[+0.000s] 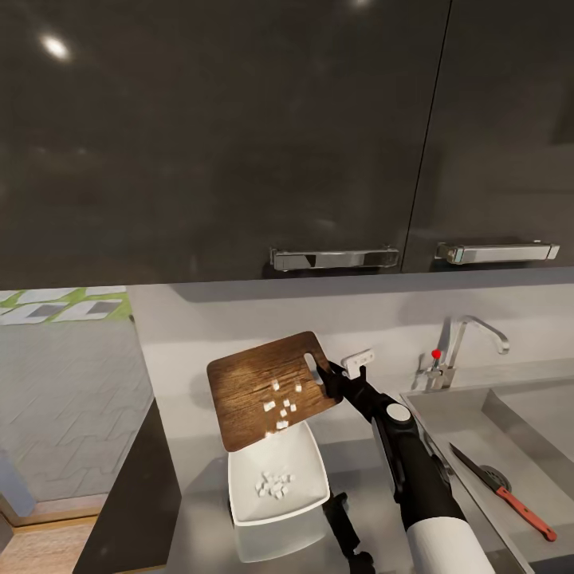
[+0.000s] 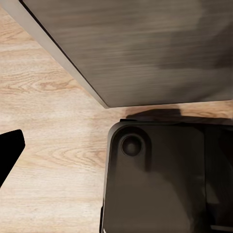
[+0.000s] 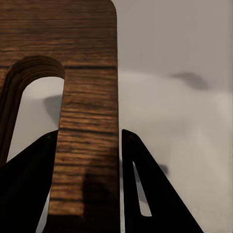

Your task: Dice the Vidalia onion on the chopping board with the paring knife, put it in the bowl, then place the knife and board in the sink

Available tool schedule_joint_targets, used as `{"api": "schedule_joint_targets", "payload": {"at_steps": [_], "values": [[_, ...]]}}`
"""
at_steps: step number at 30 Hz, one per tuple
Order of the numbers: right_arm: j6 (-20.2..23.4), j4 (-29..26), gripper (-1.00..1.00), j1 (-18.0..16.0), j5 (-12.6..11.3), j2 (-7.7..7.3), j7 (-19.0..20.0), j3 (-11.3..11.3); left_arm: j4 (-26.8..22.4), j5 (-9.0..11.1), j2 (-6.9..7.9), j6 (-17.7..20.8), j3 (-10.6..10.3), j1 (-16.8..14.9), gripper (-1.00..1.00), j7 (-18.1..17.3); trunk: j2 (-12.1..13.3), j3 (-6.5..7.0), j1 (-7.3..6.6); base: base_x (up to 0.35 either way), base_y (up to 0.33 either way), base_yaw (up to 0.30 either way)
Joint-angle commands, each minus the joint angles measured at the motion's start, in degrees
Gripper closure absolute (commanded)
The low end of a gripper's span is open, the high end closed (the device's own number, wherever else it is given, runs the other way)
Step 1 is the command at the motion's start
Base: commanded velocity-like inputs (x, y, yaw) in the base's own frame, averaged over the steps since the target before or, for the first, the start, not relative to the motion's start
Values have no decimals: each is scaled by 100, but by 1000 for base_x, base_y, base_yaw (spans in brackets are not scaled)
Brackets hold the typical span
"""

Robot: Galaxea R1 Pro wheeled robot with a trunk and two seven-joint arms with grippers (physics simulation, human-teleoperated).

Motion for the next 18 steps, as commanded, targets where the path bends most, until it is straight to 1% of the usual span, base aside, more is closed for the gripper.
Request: {"api": "schedule_joint_targets", "payload": {"at_steps": [1,11,18], "values": [[21,-8,100,-1,32,8,47,-22,9,48,-3,-24,-51,-1,-100,12,-3,0,2,0,0,0],[20,-7,100,-1,32,8,46,-20,9,49,-3,-24,-51,-1,-100,12,-3,0,2,0,3,0],[20,-7,100,-1,32,8,44,-19,9,49,-3,-24,-47,-1,-100,12,-3,0,2,0,161,0]]}}
